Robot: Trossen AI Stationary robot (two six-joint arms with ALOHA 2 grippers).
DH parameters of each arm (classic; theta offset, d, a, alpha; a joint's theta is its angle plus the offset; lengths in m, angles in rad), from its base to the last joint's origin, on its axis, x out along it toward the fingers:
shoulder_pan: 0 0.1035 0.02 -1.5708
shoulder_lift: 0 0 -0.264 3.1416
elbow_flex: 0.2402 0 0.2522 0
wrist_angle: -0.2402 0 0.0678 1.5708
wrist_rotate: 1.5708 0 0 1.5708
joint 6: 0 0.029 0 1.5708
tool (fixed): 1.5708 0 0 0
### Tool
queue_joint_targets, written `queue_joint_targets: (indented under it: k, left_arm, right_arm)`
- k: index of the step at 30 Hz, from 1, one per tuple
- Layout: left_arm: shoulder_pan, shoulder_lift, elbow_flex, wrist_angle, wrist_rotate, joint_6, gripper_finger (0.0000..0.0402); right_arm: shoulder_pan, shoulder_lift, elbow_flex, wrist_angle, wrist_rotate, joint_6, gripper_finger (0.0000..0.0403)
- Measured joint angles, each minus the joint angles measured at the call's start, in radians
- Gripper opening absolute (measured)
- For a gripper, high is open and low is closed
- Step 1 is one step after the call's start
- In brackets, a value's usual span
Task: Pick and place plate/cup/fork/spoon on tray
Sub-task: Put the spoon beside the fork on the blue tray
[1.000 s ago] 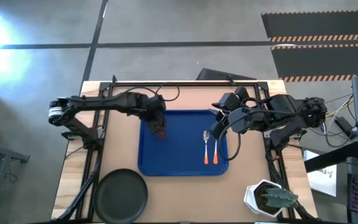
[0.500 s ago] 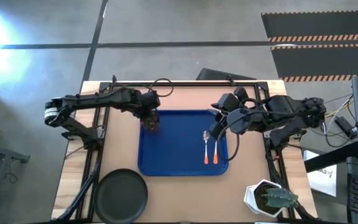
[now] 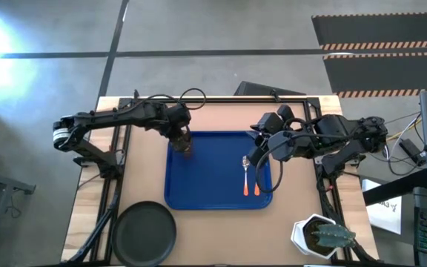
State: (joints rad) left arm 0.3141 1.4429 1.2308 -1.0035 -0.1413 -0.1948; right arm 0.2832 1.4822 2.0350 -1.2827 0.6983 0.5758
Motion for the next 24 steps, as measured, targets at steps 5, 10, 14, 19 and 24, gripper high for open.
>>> queue_joint_targets:
  k: [5,10,14,19,24]
  left_arm:
    - [0.000,0.002,0.000,0.001,0.026,-0.001,0.0031]
    - [0.000,0.002,0.000,0.003,0.027,-0.003,0.0064]
    - [0.000,0.002,0.000,0.013,0.027,-0.004,0.0082]
    - [0.000,-0.006,0.000,0.061,0.026,-0.003,0.0093]
    - [0.000,-0.021,0.000,0.081,0.002,0.001,0.0098]
  right_arm:
    - [0.000,0.000,0.000,0.000,0.000,0.000,0.0094]
    - [0.000,0.000,0.000,0.000,0.000,-0.002,0.0089]
    - [0.000,0.000,0.000,0.000,0.000,-0.002,0.0091]
    - [0.000,0.000,0.000,0.000,0.001,-0.003,0.0093]
    - [0.000,0.000,0.000,0.000,0.000,-0.003,0.0086]
